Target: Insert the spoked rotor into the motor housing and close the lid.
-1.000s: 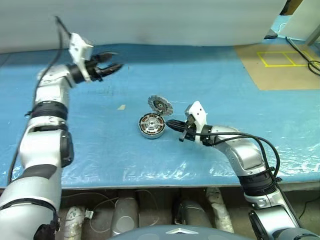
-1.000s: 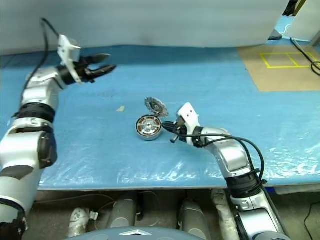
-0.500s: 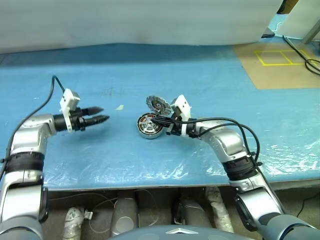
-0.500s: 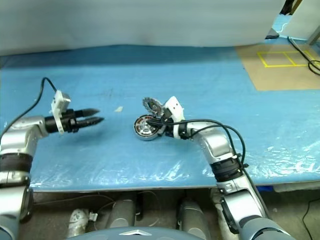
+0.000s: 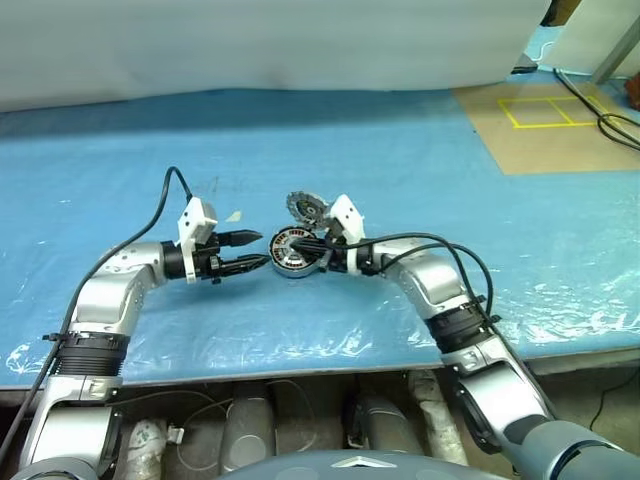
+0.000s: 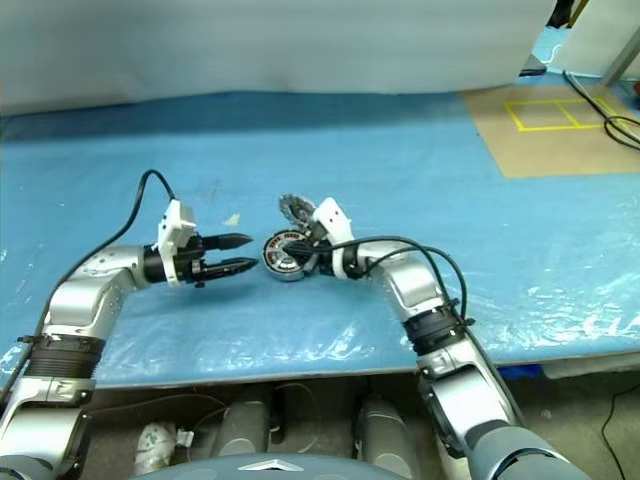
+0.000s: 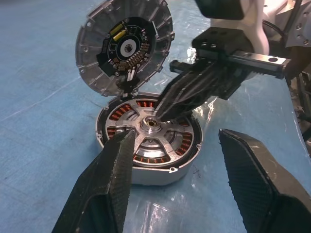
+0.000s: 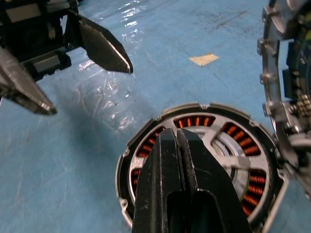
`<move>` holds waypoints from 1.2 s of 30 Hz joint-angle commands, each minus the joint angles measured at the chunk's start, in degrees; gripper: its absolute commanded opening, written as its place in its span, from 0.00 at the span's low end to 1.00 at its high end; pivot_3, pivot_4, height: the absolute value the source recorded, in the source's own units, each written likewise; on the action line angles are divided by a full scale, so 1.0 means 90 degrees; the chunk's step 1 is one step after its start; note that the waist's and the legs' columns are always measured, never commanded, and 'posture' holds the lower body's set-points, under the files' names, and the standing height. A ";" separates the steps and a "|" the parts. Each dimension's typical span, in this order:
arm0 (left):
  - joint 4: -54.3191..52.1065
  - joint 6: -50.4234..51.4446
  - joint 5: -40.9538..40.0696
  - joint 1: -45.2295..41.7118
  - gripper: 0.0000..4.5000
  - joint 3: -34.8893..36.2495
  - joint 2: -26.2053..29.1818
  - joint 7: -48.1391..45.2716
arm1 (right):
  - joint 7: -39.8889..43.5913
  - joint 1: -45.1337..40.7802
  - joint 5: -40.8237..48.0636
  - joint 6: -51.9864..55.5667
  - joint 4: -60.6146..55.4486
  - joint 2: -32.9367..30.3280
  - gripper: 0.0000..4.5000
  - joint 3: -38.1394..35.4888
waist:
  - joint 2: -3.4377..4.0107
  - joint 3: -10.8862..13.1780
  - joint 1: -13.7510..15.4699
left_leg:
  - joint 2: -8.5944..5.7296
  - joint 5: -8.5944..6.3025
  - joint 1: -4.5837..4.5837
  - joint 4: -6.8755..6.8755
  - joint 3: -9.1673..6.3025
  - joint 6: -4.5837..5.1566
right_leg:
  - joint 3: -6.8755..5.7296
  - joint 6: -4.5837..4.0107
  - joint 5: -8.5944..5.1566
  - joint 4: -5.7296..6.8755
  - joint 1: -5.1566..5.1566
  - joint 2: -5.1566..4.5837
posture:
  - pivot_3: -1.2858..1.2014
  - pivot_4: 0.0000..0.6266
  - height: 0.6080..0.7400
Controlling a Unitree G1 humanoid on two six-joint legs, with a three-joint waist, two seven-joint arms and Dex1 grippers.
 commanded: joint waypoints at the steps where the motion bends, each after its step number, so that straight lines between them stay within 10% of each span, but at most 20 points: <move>1: -0.0094 -0.0348 -0.0101 -0.0100 0.64 0.0020 0.0033 -0.0128 | -0.0156 -0.0153 0.0057 -0.0183 0.0002 0.0234 0.00 -0.0176 | 0.0000 0.0000 -0.0010 | -0.0001 0.0000 -0.0002 0.0000 0.0000 0.0000 | -0.0001 0.0002 0.0001 0.0000 0.0000 -0.0001 | 0.52 0.24 1.00; 12: 0.0059 -0.0697 0.0156 -0.0156 0.64 -0.0218 0.0038 0.0023 | -0.0398 0.0161 -0.1110 -0.1280 0.0691 -0.0050 0.00 0.0468 | 0.0005 -0.0004 -0.0020 | -0.0002 -0.0001 0.0044 0.0001 0.0000 0.0000 | -0.0001 -0.0003 -0.0002 -0.0004 0.0041 -0.0005 | 0.52 0.24 1.00; 24: 0.0585 -0.1117 0.0319 -0.0330 0.64 -0.0344 0.0007 0.0025 | 0.0439 0.0594 0.0887 0.0923 -0.1923 -0.1092 0.00 -0.0910 | 0.0005 -0.0004 0.0041 | 0.0008 0.0000 0.0011 0.0015 -0.0001 0.0002 | 0.0000 0.0024 0.0014 0.0002 0.0015 0.0006 | 0.52 0.24 1.00; 36: 0.0836 -0.1315 0.0352 -0.0367 0.64 -0.0385 0.0008 -0.0037 | -0.0655 0.0627 0.0010 -0.0252 0.0482 -0.0818 0.00 -0.1152 | 0.0007 -0.0004 0.0010 | 0.0005 0.0000 0.0008 0.0021 0.0002 0.0001 | 0.0000 -0.0003 -0.0002 0.0006 0.0011 0.0002 | 0.52 0.24 1.00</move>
